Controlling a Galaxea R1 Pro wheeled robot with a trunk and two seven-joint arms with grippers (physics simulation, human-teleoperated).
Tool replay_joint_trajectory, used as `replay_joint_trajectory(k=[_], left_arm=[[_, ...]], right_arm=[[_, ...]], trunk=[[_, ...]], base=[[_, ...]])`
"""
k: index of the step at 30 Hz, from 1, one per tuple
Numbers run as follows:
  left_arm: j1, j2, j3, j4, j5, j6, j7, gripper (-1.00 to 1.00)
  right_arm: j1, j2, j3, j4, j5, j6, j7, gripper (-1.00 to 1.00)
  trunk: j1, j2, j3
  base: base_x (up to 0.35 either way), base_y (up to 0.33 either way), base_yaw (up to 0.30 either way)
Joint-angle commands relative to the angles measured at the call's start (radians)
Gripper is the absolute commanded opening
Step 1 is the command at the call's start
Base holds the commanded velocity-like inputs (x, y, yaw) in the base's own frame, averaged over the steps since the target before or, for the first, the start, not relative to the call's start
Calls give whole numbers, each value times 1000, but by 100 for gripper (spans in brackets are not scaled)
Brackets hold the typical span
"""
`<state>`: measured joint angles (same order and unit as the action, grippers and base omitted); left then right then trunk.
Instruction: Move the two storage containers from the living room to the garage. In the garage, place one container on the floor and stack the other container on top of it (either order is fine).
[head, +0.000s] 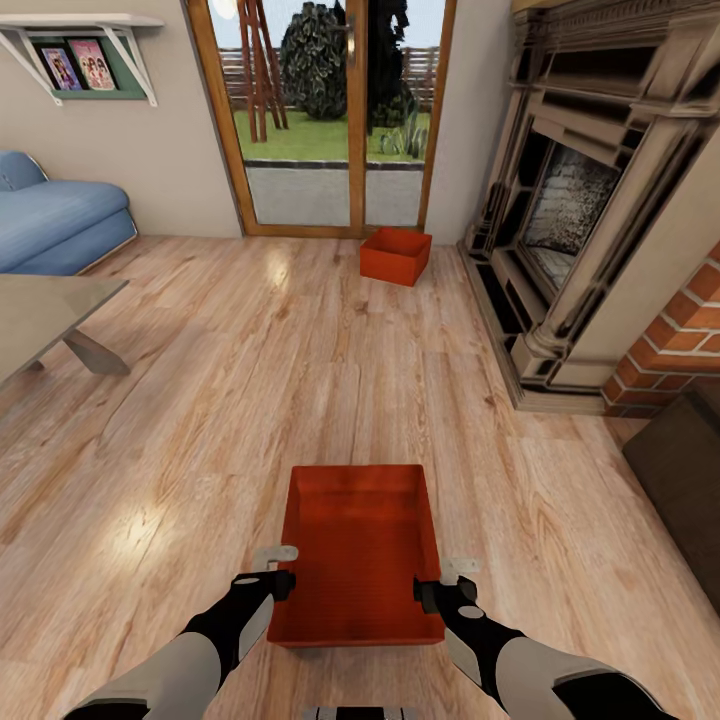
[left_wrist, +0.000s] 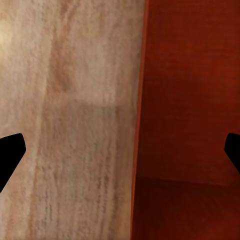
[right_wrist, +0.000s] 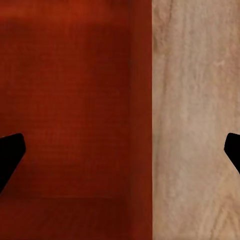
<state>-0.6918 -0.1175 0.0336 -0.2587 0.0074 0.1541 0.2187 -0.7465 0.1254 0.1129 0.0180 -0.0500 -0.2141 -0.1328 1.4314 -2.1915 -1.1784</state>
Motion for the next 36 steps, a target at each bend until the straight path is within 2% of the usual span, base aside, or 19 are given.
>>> replay_joint_trajectory(k=[1,4,26,36], left_arm=[[0,-1,3,-2,1,5,2,100],[0,-1,3,-3,0,5,2,100],[0,1,3,-5,1,5,2,100],[0,1,3,-5,2,5,2,100]], right_arm=[[-1,0,8,2,-5,-4,-4,100],[-1,0,7,1,-5,-4,-4,100],[-1,-3,5,-1,-11,-5,-4,100],[-2,-23,6,-2,-13,-5,-5,100]], trunk=[[4,-8,-4],[15,-29,-13],[15,-29,-13],[15,-29,-13]], base=[[0,0,0],[0,0,0],[0,0,0],[0,0,0]])
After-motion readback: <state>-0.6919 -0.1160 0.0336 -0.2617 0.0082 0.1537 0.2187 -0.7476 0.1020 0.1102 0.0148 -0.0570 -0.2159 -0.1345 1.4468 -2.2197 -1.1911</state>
